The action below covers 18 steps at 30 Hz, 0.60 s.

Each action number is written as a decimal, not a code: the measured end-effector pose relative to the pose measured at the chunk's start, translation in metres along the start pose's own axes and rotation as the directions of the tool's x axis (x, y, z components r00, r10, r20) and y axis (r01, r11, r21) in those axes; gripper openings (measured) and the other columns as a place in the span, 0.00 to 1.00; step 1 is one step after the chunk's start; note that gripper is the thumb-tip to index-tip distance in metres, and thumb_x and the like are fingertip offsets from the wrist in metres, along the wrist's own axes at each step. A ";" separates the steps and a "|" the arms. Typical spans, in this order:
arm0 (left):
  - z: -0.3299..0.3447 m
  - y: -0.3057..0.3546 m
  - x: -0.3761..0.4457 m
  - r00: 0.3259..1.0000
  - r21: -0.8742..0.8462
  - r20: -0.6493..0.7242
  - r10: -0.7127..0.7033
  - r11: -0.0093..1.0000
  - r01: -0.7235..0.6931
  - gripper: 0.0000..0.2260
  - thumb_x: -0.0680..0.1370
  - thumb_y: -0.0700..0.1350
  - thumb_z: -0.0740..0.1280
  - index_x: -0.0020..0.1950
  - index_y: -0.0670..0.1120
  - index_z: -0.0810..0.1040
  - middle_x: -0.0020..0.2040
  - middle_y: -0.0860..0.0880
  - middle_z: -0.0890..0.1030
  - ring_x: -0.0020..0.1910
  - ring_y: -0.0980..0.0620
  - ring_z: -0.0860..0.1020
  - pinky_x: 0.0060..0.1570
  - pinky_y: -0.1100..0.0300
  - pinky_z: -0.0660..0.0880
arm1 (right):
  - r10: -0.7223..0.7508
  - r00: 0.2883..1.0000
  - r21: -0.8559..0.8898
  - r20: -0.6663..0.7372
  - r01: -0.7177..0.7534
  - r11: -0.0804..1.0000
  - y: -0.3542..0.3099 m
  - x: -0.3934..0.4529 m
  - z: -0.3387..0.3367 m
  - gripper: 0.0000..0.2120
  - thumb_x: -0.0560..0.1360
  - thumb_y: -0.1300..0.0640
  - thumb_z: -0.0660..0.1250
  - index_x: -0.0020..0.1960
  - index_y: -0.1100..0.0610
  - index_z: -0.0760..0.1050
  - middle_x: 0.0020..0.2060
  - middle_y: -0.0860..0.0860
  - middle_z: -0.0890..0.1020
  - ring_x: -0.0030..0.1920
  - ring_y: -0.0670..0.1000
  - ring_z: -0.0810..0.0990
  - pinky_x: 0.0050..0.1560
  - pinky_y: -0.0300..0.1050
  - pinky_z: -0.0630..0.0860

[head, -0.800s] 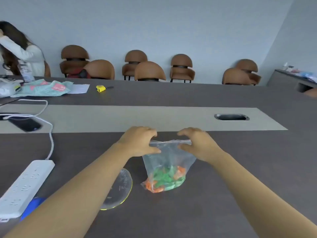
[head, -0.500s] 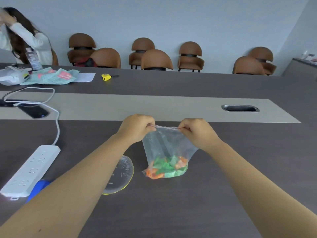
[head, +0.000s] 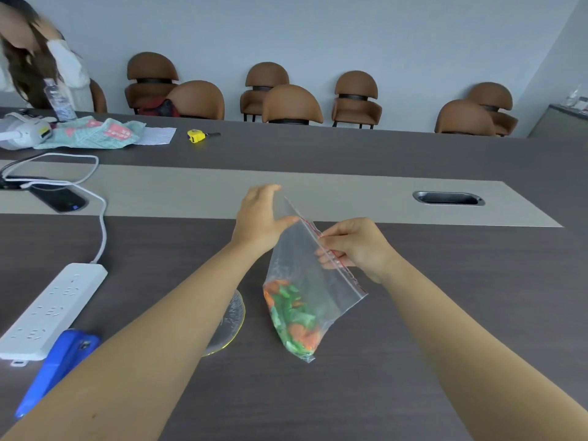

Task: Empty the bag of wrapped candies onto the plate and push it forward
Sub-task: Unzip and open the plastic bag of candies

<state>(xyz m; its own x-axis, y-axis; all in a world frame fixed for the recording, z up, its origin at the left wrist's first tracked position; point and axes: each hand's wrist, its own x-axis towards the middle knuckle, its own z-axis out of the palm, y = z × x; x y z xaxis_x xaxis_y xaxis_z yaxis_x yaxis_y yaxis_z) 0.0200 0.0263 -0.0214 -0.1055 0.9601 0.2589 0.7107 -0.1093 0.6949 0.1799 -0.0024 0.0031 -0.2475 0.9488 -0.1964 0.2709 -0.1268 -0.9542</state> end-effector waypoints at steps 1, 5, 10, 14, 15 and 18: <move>-0.001 0.000 -0.006 0.998 -0.077 -0.004 -0.060 0.995 0.059 0.24 0.71 0.46 0.69 0.64 0.41 0.69 0.63 0.43 0.72 0.61 0.46 0.71 0.60 0.56 0.66 | -0.002 1.000 0.005 0.002 0.002 1.000 0.002 0.000 0.002 0.10 0.71 0.70 0.63 0.33 0.62 0.75 0.22 0.52 0.79 0.20 0.44 0.78 0.26 0.36 0.79; -0.005 0.000 -0.031 0.944 -0.341 0.258 -0.204 0.895 0.286 0.08 0.74 0.49 0.65 0.40 0.46 0.73 0.43 0.48 0.78 0.40 0.51 0.76 0.47 0.57 0.72 | -0.046 0.998 -0.046 0.033 0.047 0.998 0.007 -0.003 0.011 0.11 0.71 0.68 0.65 0.31 0.58 0.74 0.26 0.53 0.77 0.20 0.40 0.76 0.26 0.32 0.77; -0.008 0.004 -0.053 0.876 -0.448 0.430 -0.219 0.791 0.418 0.10 0.74 0.52 0.63 0.41 0.45 0.75 0.38 0.49 0.79 0.36 0.51 0.79 0.44 0.63 0.76 | -0.089 0.993 -0.028 0.074 0.091 0.995 0.015 -0.009 0.021 0.10 0.70 0.66 0.67 0.32 0.58 0.72 0.30 0.54 0.77 0.22 0.39 0.78 0.29 0.31 0.78; -0.010 0.004 -0.057 0.860 -0.466 0.463 -0.214 0.767 0.442 0.09 0.74 0.51 0.65 0.40 0.46 0.76 0.38 0.49 0.80 0.37 0.50 0.81 0.44 0.62 0.78 | -0.150 0.984 -0.032 0.095 0.154 0.988 0.020 -0.013 0.027 0.10 0.70 0.67 0.67 0.32 0.58 0.72 0.31 0.52 0.76 0.32 0.44 0.77 0.35 0.30 0.77; -0.010 0.003 -0.058 0.860 -0.477 0.468 -0.205 0.760 0.441 0.09 0.74 0.50 0.65 0.39 0.46 0.76 0.38 0.49 0.80 0.36 0.50 0.81 0.43 0.62 0.79 | -0.155 0.983 -0.022 0.102 0.158 0.987 0.021 -0.014 0.027 0.10 0.70 0.66 0.67 0.32 0.58 0.73 0.31 0.52 0.77 0.34 0.45 0.77 0.36 0.30 0.77; -0.011 0.002 -0.059 0.848 -0.516 0.497 -0.182 0.723 0.458 0.07 0.75 0.47 0.64 0.38 0.47 0.75 0.39 0.48 0.80 0.38 0.50 0.81 0.44 0.61 0.78 | -0.144 0.983 0.042 0.112 0.140 0.989 0.024 -0.016 0.025 0.08 0.71 0.65 0.66 0.34 0.58 0.74 0.33 0.52 0.78 0.33 0.43 0.80 0.37 0.30 0.78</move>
<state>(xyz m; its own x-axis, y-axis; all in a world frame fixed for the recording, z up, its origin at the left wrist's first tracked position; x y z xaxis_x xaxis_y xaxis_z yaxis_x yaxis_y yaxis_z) 0.0205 -0.0336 -0.0282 0.1266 0.9623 -0.2409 0.1067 0.2282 0.9678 0.1670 -0.0280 -0.0221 -0.3866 0.9187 -0.0813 0.1944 -0.0050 -0.9809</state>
